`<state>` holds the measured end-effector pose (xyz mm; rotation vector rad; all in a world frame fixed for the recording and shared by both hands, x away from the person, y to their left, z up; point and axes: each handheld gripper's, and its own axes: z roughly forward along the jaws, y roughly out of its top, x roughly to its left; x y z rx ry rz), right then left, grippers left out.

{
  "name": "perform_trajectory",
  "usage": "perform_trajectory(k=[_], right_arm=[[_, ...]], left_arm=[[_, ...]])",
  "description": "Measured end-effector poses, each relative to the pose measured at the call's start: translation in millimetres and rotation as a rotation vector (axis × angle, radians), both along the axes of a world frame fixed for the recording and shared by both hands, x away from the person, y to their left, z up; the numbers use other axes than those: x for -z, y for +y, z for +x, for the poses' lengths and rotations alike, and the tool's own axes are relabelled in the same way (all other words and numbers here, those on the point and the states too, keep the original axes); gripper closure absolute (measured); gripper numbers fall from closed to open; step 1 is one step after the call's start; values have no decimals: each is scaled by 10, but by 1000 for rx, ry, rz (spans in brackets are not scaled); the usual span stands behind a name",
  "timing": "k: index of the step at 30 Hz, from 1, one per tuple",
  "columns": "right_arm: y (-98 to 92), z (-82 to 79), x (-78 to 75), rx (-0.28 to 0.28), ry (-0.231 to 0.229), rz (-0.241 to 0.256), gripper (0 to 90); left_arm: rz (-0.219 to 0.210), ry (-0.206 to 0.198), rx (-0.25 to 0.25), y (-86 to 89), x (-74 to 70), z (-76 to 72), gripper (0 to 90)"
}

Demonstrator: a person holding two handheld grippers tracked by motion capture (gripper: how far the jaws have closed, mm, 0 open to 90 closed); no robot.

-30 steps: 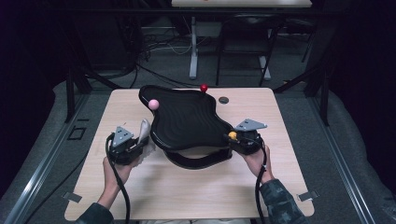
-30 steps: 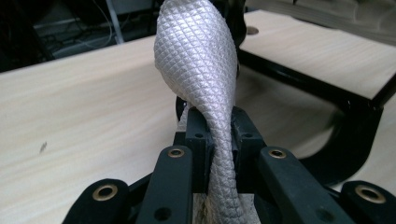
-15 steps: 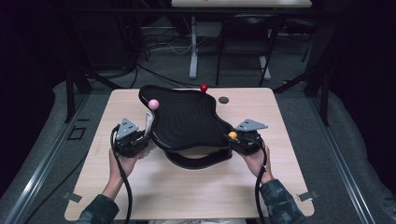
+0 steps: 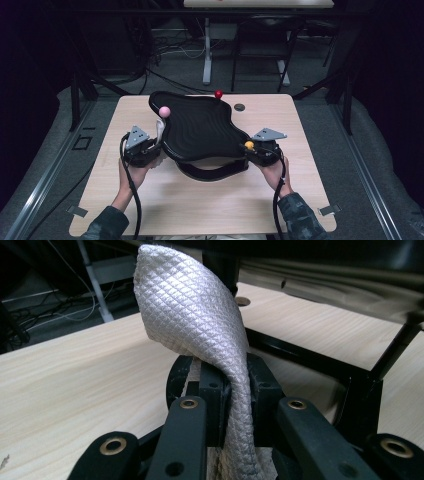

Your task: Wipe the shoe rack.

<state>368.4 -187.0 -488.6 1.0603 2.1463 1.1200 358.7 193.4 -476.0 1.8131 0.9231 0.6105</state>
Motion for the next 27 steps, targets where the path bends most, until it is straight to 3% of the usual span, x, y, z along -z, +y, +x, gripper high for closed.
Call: perform_trajectory(k=[9,27], right_arm=[[0,0,1,-1,0,2,598],[0,-4,7,1,-6,3,598]], left_arm=[[18,42,-9,-49,139,23,800],[69,212,-7,-71,620,170,796]])
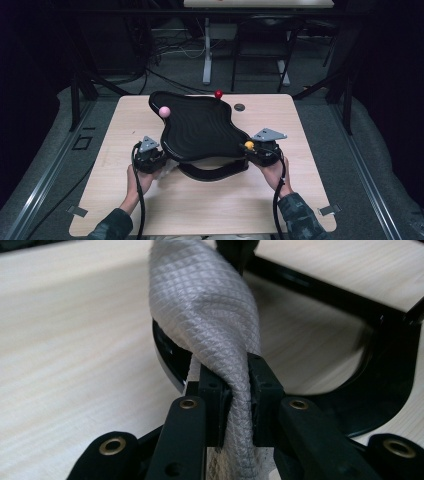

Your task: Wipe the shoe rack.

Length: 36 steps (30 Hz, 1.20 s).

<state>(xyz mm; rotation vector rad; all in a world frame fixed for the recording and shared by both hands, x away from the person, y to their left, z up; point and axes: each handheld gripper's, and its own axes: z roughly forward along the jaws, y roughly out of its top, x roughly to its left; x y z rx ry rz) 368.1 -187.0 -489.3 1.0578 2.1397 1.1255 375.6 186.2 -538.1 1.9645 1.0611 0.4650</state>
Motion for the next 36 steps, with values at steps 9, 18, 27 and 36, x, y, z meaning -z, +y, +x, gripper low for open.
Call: perform_trajectory(k=[9,18,27,36], right_arm=[[0,0,0,0,1,0,598],[0,1,1,-2,1,2,598],[1,0,0,2,1,-2,597],[1,1,-3,1,1,-5,598]], left_arm=[[35,70,1,-13,194,56,794],[62,89,4,-44,282,72,794],[50,68,4,-43,208,52,795],[17,23,3,7,38,28,795]])
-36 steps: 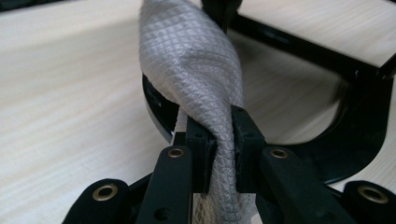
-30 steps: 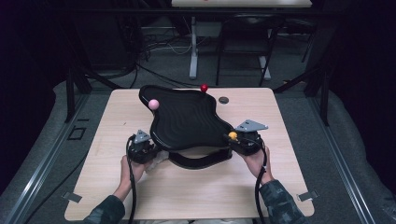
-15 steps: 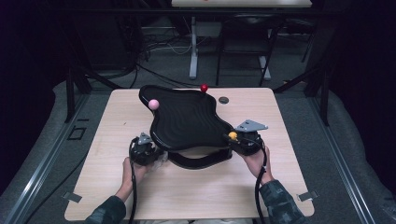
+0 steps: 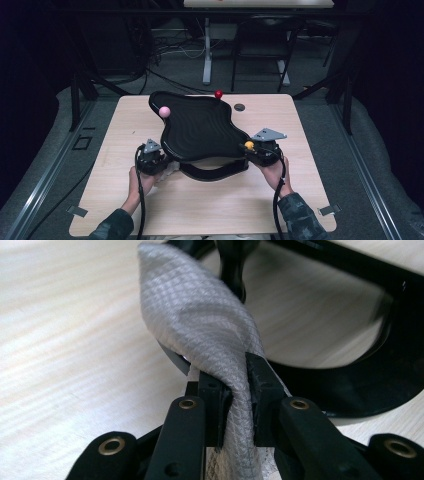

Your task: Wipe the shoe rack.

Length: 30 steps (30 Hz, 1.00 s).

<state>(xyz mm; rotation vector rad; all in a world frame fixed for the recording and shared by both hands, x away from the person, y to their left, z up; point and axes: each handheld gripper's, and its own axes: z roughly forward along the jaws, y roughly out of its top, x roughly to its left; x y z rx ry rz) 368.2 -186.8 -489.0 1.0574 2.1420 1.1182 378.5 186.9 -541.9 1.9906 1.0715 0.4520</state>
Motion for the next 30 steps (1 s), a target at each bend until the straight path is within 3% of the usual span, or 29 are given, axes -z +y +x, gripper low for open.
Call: perform_trajectory(k=[17,21,30], right_arm=[[1,1,0,1,1,0,598],[1,2,1,1,0,1,598],[1,2,1,1,1,1,598]], left_arm=[[-80,-187,-22,116,-598,-130,794],[-115,-207,-29,174,-685,-132,795],[-120,-224,8,129,-760,-158,793]])
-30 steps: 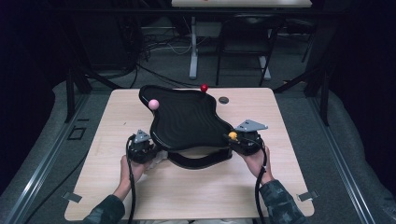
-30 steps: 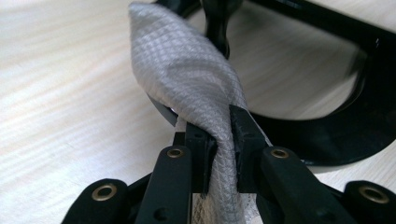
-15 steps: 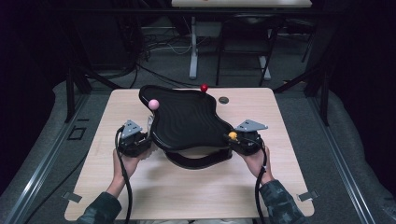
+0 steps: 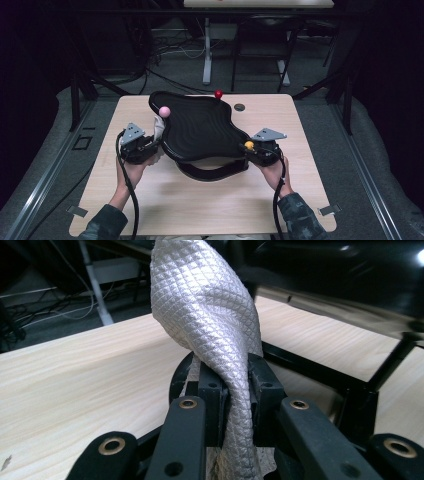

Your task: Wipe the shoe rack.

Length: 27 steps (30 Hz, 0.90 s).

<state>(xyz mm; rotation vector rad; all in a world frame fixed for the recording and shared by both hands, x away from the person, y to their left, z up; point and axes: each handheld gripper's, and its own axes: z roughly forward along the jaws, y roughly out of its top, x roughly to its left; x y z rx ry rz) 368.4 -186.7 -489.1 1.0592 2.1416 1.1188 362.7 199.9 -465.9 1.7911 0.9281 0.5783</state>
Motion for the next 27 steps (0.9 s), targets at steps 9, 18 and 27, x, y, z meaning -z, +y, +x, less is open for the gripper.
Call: perform_trajectory(k=[9,18,27], right_arm=[[10,-6,-9,14,5,-3,586],[15,-44,-65,64,37,-3,499],[56,-64,-80,85,51,-16,597]], left_arm=[[77,92,46,-51,221,56,791],[118,143,34,-6,382,86,784],[118,167,-24,228,396,71,783]])
